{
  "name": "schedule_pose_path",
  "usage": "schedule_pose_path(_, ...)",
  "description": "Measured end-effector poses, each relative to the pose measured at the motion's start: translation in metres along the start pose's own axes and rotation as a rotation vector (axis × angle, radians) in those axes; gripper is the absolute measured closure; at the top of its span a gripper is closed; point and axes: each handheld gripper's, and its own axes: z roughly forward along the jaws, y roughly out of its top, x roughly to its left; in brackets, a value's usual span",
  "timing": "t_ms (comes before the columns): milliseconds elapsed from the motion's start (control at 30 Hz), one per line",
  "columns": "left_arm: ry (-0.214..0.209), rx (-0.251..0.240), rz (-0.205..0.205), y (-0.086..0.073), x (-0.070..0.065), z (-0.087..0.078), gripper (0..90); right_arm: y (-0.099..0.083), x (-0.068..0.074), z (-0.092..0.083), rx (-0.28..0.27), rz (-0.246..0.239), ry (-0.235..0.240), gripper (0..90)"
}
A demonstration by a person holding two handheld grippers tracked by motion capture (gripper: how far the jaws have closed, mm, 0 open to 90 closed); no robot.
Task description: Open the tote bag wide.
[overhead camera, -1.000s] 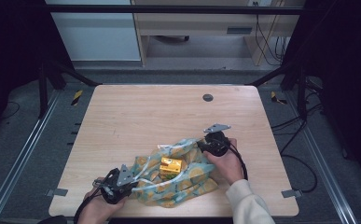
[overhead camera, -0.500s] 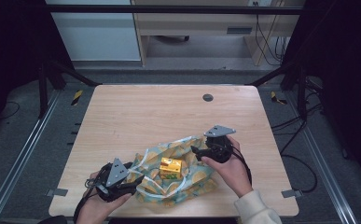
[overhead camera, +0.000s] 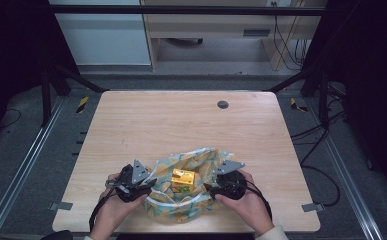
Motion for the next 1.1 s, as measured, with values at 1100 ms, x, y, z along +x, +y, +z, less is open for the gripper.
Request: schedule_pose_path(1100,0.032,-0.257,-0.093,0.016,0.011,-0.038,18.9,-0.006,0.001,-0.037,-0.090,-0.060,-0.039,17.4)
